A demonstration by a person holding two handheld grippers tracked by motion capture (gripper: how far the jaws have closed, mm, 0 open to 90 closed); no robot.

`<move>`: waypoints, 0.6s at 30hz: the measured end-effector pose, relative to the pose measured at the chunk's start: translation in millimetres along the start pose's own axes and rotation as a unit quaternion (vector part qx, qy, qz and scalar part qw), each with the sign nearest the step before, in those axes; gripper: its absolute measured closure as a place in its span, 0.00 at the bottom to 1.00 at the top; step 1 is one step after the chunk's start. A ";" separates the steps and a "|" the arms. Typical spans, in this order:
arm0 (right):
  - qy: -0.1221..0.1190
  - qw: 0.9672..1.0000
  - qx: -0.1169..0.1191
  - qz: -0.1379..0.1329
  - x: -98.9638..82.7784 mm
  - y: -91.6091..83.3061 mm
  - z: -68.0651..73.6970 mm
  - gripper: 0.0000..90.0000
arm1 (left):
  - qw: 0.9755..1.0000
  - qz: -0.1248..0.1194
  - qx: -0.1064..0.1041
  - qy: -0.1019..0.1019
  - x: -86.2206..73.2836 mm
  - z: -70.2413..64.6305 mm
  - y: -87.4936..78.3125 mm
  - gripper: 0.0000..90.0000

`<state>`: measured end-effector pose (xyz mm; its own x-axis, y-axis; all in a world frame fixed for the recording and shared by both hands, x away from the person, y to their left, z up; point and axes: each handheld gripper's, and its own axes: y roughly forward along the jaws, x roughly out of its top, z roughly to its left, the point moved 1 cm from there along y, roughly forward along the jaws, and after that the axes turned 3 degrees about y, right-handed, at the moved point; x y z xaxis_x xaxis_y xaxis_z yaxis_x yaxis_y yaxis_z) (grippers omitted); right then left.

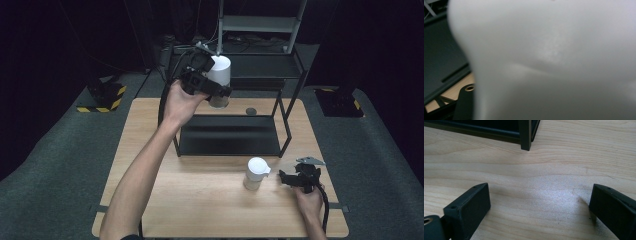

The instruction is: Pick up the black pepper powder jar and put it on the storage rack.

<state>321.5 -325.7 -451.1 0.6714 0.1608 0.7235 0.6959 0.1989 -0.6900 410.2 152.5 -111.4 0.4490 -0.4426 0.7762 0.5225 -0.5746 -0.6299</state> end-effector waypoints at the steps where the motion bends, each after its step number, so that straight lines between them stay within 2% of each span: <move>1: 0.000 1.000 0.000 0.000 -0.1 0.0 0.0 0.03 | 1.000 -0.002 0.000 -0.001 4.1 1.0 -1.8 0.34; 7: 0.000 1.000 0.000 0.000 -0.1 0.0 0.0 0.03 | 1.000 0.004 0.025 -0.006 29.3 2.4 -6.2 0.34; 12: 0.000 1.000 0.000 0.000 -0.1 0.0 0.0 0.03 | 0.999 0.000 0.046 -0.026 41.0 8.3 -5.5 0.34; 18: -0.001 1.000 0.000 0.000 0.0 0.0 -0.1 0.03 | 0.997 0.003 0.067 -0.041 50.7 16.0 3.3 0.34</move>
<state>321.5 -325.8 -451.1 0.6710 0.1619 0.7235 0.6959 0.1992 -0.6900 446.3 139.2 -74.5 0.5069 -0.3855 0.7710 0.6087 -0.4732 -0.6368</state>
